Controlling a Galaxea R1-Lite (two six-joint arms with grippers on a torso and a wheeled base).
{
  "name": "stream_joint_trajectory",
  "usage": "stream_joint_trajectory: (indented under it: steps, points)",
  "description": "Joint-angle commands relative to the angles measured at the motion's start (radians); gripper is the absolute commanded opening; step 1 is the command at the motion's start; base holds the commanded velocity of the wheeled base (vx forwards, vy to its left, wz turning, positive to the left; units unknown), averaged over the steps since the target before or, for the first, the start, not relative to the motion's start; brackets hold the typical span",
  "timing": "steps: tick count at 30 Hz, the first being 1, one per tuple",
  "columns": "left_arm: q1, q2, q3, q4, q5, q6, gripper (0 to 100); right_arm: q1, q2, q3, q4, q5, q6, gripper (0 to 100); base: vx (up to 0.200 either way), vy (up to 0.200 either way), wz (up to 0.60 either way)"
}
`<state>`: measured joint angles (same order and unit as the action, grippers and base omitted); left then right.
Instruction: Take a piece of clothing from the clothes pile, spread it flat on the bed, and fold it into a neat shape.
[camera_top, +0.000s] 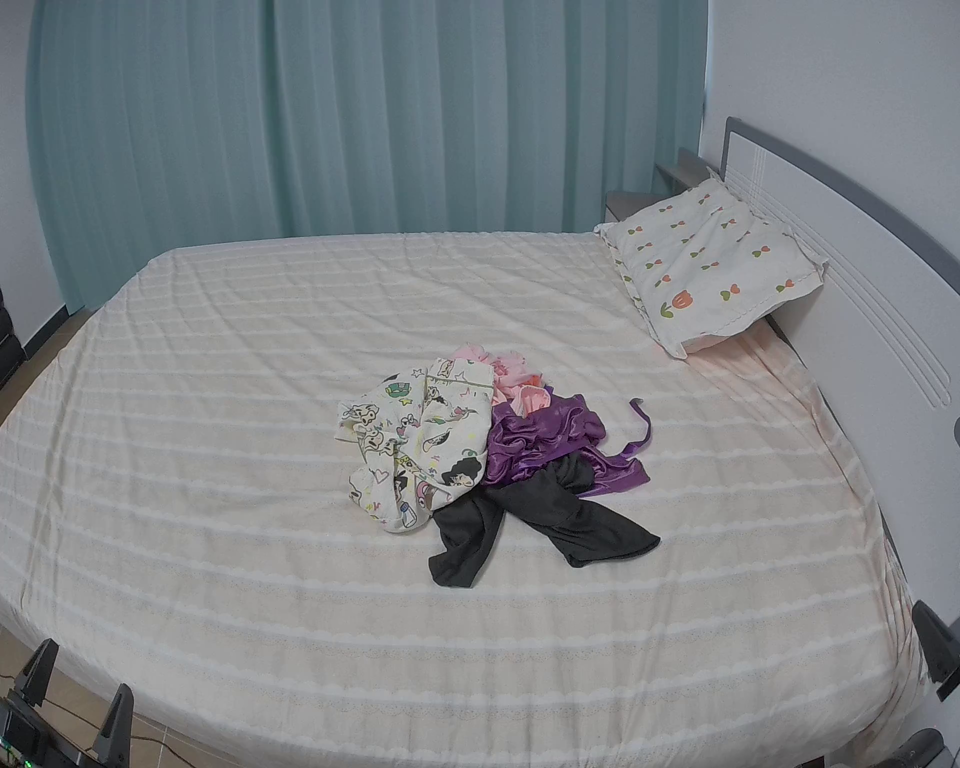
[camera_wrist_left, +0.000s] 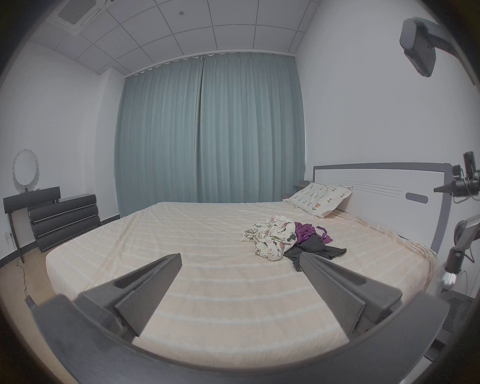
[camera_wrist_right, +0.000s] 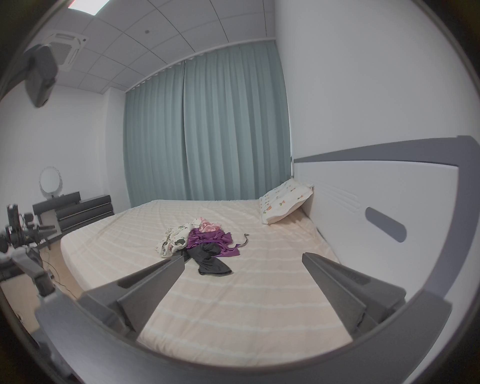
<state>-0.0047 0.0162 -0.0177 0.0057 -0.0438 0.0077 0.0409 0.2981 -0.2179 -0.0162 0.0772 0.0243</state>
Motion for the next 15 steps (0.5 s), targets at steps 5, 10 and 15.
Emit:
stream_joint_trajectory:
  steps: [5,10,15]
  points:
    - [0.0,-0.016,0.015,0.0,0.001,0.0,100,0.079,0.819,-0.121,-0.315,0.093,0.177,100,0.0,0.0,0.0]
    - [0.0,-0.016,0.015,0.0,-0.001,-0.002,100,0.174,1.122,-0.184,-0.47,0.098,0.339,100,0.0,0.0,0.0]
    - [0.0,-0.016,0.015,0.0,-0.001,-0.002,100,0.215,1.32,-0.264,-0.53,0.095,0.425,100,0.0,0.0,0.0]
